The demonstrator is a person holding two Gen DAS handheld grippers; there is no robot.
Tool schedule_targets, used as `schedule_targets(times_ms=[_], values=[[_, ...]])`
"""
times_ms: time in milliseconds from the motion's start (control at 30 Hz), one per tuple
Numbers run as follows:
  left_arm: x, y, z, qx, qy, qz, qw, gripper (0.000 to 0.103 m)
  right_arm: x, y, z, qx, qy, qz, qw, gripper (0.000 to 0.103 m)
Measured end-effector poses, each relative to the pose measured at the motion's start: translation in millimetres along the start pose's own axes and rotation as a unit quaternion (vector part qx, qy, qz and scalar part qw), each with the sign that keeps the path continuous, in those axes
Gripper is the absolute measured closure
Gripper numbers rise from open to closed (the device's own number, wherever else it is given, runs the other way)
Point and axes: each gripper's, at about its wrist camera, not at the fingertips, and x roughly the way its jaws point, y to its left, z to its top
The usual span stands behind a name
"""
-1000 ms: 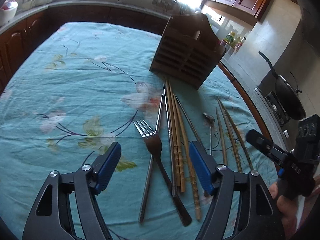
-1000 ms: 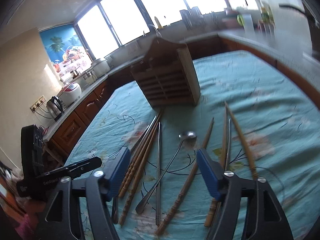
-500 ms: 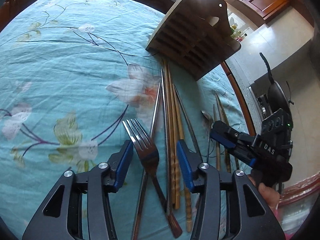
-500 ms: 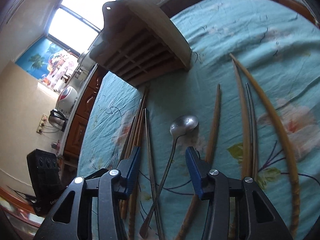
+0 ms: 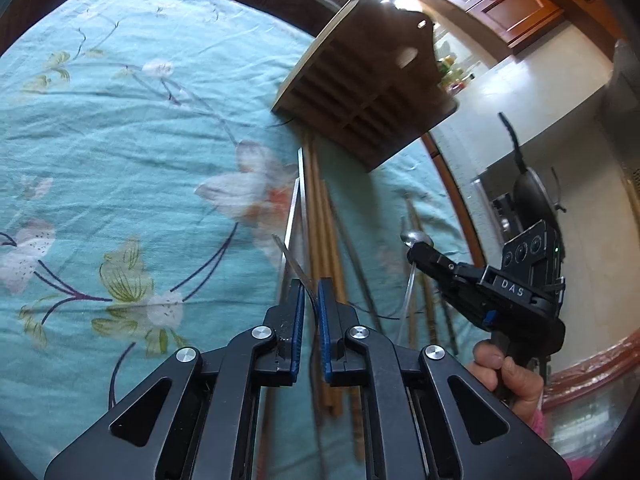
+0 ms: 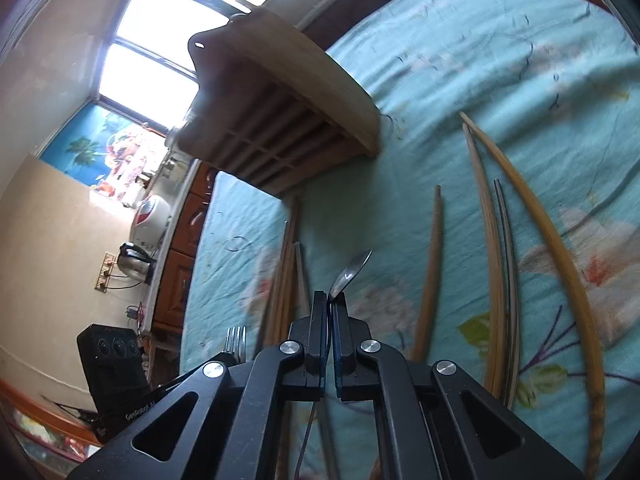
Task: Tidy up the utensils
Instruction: 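Grasp the steel fork with the left tool while the right tool grasps the silver spoon, then lift the fork and spoon and lower both into the wooden utensil holder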
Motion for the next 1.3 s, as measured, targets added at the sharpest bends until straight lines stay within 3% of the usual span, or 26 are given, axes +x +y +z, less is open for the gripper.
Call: schedule_targets(times_ms=[267, 400, 600, 833, 1300], values=[[-44, -24, 7, 0.016, -0.061, -0.021, 0.9978, 0.101, -51, 21, 9, -0.028, -0.057, 0.01, 0.998, 0.101], [-67, -32, 17, 0.018, -0.104, -0.029, 0.994, 0.101, -78, 38, 16, -0.065, -0.107, -0.012, 0.992, 0.101], [-80, -52, 32, 0.049, -0.146, -0.018, 0.9879, 0.101, -108, 77, 23, -0.152, -0.194, -0.065, 0.967, 0.101], [-90, -74, 63, 0.081, -0.187, -0.018, 0.9788, 0.101, -105, 110, 36, -0.221, -0.244, -0.086, 0.94, 0.101], [-88, -102, 170, 0.093, -0.262, -0.042, 0.9595, 0.101, -94, 135, 106, -0.238, -0.348, -0.083, 0.903, 0.101]])
